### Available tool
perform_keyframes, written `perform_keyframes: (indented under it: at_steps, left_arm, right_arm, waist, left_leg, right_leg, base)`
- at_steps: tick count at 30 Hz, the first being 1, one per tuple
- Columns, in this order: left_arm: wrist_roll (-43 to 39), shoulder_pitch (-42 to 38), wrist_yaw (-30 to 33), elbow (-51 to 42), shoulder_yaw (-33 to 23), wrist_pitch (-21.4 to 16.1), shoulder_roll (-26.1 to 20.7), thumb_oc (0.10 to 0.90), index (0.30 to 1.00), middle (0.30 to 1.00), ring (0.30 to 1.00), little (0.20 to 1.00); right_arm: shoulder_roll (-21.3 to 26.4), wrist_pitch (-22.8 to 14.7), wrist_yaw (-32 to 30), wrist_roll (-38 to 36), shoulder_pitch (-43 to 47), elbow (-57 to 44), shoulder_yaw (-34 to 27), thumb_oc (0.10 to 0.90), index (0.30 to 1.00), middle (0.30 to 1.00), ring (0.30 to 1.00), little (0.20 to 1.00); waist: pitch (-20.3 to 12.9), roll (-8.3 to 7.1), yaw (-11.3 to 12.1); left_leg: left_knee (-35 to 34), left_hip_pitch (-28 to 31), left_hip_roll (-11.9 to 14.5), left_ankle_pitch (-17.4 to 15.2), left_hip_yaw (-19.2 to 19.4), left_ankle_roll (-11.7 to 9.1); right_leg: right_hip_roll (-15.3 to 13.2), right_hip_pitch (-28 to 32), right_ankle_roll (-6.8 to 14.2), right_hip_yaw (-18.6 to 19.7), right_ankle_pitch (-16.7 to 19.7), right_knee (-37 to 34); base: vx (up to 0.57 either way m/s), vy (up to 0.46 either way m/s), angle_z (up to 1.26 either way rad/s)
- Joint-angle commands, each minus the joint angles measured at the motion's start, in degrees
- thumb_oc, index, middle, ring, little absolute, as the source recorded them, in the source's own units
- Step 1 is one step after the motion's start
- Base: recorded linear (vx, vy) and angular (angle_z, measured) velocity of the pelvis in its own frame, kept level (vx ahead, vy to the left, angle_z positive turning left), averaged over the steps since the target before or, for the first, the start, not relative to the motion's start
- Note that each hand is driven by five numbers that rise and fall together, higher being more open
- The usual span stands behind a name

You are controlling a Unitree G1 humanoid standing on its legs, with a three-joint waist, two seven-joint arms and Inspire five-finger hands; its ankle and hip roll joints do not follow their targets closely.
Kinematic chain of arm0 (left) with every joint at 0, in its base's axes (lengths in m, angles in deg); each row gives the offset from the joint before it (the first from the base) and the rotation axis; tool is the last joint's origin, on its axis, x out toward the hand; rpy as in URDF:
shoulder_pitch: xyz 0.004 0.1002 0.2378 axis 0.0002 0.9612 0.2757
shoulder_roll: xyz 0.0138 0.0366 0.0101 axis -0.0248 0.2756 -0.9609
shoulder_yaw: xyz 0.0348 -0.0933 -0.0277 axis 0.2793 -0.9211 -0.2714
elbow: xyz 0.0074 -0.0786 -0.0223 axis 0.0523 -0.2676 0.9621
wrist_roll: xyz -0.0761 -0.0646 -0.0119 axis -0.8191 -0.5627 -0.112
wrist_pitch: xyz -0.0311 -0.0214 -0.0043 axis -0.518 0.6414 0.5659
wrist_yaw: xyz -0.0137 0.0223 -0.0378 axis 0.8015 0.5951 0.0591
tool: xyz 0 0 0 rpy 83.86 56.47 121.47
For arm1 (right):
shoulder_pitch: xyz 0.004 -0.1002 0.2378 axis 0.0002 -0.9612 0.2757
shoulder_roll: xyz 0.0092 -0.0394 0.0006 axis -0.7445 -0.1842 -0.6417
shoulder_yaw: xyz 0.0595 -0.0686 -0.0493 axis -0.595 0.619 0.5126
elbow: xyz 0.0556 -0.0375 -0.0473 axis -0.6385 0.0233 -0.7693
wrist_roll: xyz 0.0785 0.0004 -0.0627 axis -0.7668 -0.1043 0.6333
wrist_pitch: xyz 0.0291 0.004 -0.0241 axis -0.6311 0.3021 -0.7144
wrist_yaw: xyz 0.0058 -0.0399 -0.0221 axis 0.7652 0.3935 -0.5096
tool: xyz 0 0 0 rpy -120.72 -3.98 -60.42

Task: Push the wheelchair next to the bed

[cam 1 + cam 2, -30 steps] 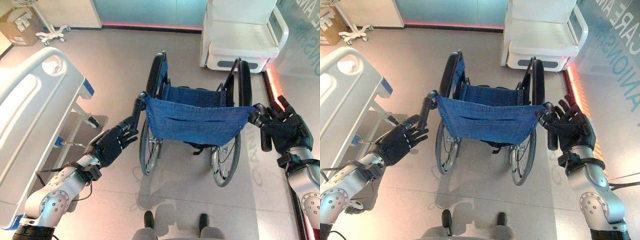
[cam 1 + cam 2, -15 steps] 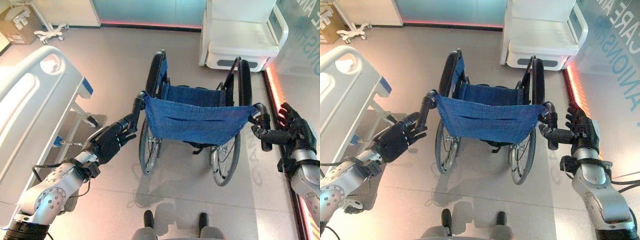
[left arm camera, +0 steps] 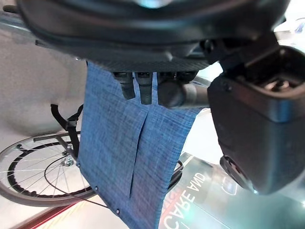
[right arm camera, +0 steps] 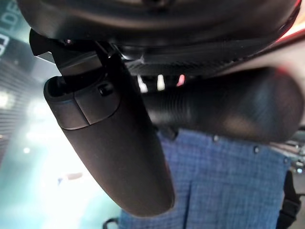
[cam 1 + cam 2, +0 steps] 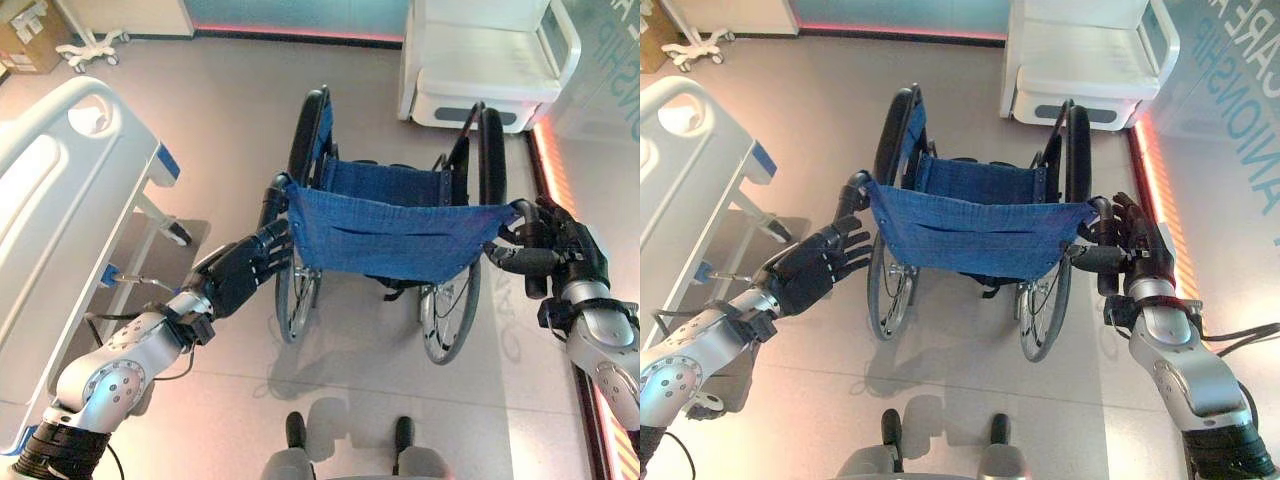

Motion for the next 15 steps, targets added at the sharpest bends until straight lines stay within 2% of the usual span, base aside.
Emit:
perform_keyframes:
  at_steps: [1, 7, 14, 15]
  left_arm:
    - [-1.25, -9.08, -1.78, 1.07, 0.13, -6.17, -2.74, 0.8, 0.9, 0.9, 0.9, 0.9]
    - [-0.27, -10.33, -1.47, 1.4, 0.91, -4.55, -2.75, 0.8, 0.9, 0.9, 0.9, 0.9]
    - [1.69, -12.01, -1.54, 3.26, 1.05, -5.06, -3.3, 0.8, 0.9, 0.9, 0.9, 0.9]
    - [1.78, -12.24, -1.43, 3.58, 1.13, -5.11, -3.31, 0.8, 0.9, 0.9, 0.9, 0.9]
  right_arm:
    - [7.49, -1.82, -2.15, -3.28, 8.58, 0.44, 0.82, 0.8, 0.9, 0.9, 0.9, 0.9]
    - [6.64, 0.4, -4.18, -2.15, 9.62, 3.65, 1.89, 0.8, 0.9, 0.9, 0.9, 0.9]
    - [6.25, 2.54, -5.0, -0.81, 11.22, 6.16, 3.15, 0.8, 0.9, 0.9, 0.9, 0.9]
    - [6.16, 2.91, -4.99, -0.71, 11.49, 6.56, 3.45, 0.728, 0.792, 0.792, 0.792, 0.792]
  waist:
    - [-2.87, 1.1, 0.43]
    - [-2.72, 1.0, 0.8]
    - [-1.91, 1.01, 0.89]
    - [-1.82, 1.01, 0.9]
  left_leg:
    - [0.25, 0.2, -1.81, -2.36, 1.22, 0.85]
    - [0.19, -0.06, -2.05, -2.33, 0.45, 0.99]
    - [0.19, -0.51, -2.31, -2.26, -0.2, 1.13]
    - [0.19, -0.53, -2.36, -2.26, -0.32, 1.16]
  right_leg:
    - [1.54, -1.92, -2.14, -0.99, 0.16, 2.57]
    - [1.65, -1.97, -2.34, -1.04, 0.14, 2.52]
    - [1.79, -2.56, -2.48, -0.54, 0.27, 2.72]
    - [1.79, -2.61, -2.51, -0.46, 0.27, 2.76]
  base:
    - [0.03, -0.004, 0.01]
    - [0.02, -0.004, 0.0]
    - [0.0, 0.0, 0.0]
    - [0.0, 0.0, 0.0]
